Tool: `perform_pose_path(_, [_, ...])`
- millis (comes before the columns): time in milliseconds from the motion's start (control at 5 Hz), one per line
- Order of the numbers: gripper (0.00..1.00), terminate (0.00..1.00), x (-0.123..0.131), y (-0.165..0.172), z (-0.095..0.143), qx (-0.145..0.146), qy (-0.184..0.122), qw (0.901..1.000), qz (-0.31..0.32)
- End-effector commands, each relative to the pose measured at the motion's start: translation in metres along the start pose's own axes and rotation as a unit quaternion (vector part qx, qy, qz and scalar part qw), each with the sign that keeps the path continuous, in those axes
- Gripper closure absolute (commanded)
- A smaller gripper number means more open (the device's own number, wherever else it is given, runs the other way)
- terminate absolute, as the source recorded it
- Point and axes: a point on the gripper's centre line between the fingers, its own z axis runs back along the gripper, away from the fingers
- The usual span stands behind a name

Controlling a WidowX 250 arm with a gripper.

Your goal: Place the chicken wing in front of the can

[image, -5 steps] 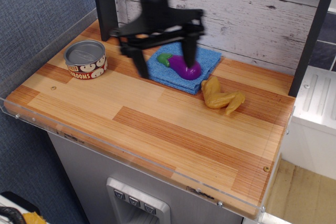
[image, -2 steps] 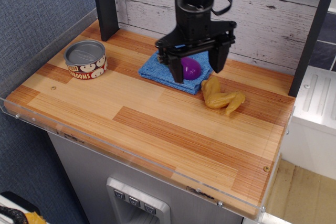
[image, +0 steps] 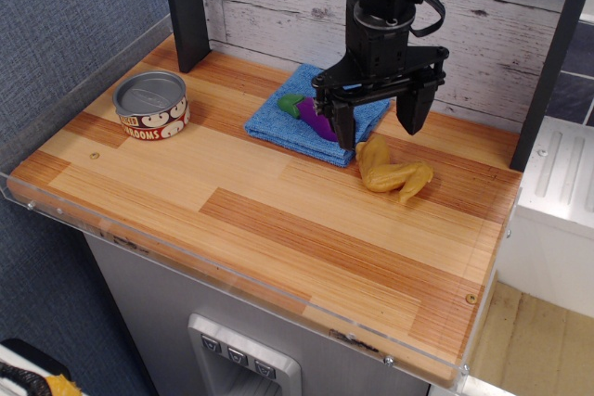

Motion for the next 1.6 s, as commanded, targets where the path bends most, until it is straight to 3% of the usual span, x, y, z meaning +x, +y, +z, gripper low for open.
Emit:
perform_pose_path(0, [0.0, 0.0, 0.004, -0.012, 0.002, 0.0, -0.027, 0.9996, -0.002])
perform_pose_path(400, [0.0, 0.0, 0.0, -0.016, -0.013, 0.007, -0.049, 0.9987, 0.004])
perform_pose_path(600, [0.0, 0.0, 0.002, -0.013, -0.019, 0.011, -0.032, 0.9994, 0.007])
perform_pose_path(1200, [0.0, 0.0, 0.001, -0.005, -0.036, 0.025, -0.019, 0.9992, 0.027])
perform_pose_path(1400, [1.0, 0.0, -0.002, -0.004, -0.038, 0.016, -0.018, 0.9991, 0.036])
